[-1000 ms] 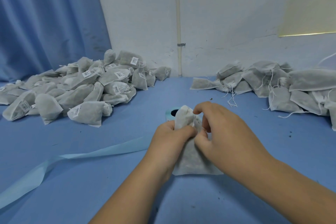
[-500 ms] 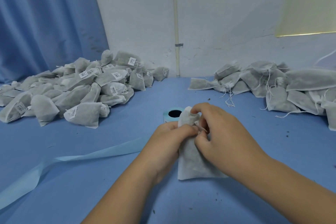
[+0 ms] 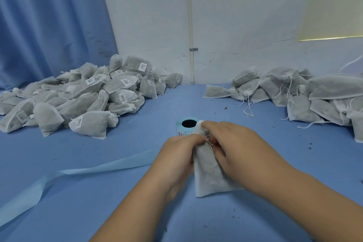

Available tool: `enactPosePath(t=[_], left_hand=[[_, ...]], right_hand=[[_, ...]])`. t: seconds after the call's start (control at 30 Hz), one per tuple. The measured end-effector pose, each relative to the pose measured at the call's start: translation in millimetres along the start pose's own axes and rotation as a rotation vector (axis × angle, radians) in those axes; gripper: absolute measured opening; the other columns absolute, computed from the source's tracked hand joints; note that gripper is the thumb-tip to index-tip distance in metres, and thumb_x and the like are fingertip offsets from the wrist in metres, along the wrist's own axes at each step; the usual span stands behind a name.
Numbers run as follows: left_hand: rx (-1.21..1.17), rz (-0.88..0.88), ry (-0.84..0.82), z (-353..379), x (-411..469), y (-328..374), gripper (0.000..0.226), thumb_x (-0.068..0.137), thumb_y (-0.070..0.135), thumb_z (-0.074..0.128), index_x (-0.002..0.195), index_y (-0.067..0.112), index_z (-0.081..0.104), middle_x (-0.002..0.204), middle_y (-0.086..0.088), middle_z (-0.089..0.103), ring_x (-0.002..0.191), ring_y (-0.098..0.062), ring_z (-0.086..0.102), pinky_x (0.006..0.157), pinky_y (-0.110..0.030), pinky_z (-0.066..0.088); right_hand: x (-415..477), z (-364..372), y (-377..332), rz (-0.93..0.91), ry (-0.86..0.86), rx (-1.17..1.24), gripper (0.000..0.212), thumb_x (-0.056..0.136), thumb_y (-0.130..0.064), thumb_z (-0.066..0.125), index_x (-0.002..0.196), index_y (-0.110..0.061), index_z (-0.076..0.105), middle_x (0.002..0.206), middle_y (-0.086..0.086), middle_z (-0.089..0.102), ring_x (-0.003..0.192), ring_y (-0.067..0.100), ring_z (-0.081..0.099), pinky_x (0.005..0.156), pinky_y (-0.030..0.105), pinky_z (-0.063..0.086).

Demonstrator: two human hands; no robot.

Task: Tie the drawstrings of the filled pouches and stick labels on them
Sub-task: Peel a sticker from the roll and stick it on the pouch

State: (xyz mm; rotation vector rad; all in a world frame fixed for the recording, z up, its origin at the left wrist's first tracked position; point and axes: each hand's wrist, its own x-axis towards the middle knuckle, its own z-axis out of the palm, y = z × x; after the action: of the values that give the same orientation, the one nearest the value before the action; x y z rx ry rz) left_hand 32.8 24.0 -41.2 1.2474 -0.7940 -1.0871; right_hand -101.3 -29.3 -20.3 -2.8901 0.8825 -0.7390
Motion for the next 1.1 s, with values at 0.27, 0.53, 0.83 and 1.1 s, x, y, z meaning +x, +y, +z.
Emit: enactPosePath(t=[0.27, 0.53, 0.83, 1.1], left_hand=[[0.003, -0.021, 0.052, 2.4, 2.4, -5.3, 0.028, 0.091, 0.011, 0.056, 0.103, -0.012, 0.067, 0.089, -0.016, 0.069, 0.087, -0.024, 0.065, 0.097, -0.049, 0.049], [-0.016, 0.033, 0.012, -0.5, 3.4, -3.3, 0.02, 0.085, 0.019, 0.062, 0.075, 0.009, 0.075, 0.08, -0.009, 0.072, 0.074, -0.017, 0.069, 0.073, -0.031, 0.056], [-0.034, 0.024, -0.096, 2.7, 0.0, -1.0, 0.04, 0.098, 0.036, 0.053, 0.109, 0.003, 0.073, 0.108, -0.016, 0.074, 0.102, -0.028, 0.071, 0.092, -0.039, 0.054], [0.091, 0.058, -0.188, 0.1, -1.6, -5.0, 0.034, 0.08, 0.03, 0.072, 0.106, 0.009, 0.075, 0.109, -0.016, 0.073, 0.108, -0.032, 0.068, 0.102, -0.048, 0.049]], right_hand=[[2.1, -4.3, 2.0, -0.021, -0.084, -0.034, 0.028, 0.09, -0.018, 0.051, 0.115, -0.027, 0.042, 0.098, -0.005, 0.055, 0.092, 0.021, 0.058, 0.078, 0.04, 0.049], [-1.1, -5.1, 2.6, -0.086, -0.073, 0.092, 0.026, 0.09, -0.012, 0.048, 0.111, -0.027, 0.054, 0.101, -0.01, 0.065, 0.091, 0.015, 0.059, 0.08, 0.033, 0.047], [6.5, -2.1, 20.3, 0.338, 0.185, 0.688, 0.032, 0.075, -0.025, 0.079, 0.103, -0.032, 0.064, 0.091, -0.012, 0.061, 0.068, 0.0, 0.052, 0.063, 0.011, 0.042], [3.5, -1.4, 36.2, 0.512, -0.061, 1.174, 0.03, 0.062, -0.028, 0.084, 0.084, -0.011, 0.072, 0.082, 0.011, 0.074, 0.071, 0.019, 0.07, 0.063, 0.028, 0.056]])
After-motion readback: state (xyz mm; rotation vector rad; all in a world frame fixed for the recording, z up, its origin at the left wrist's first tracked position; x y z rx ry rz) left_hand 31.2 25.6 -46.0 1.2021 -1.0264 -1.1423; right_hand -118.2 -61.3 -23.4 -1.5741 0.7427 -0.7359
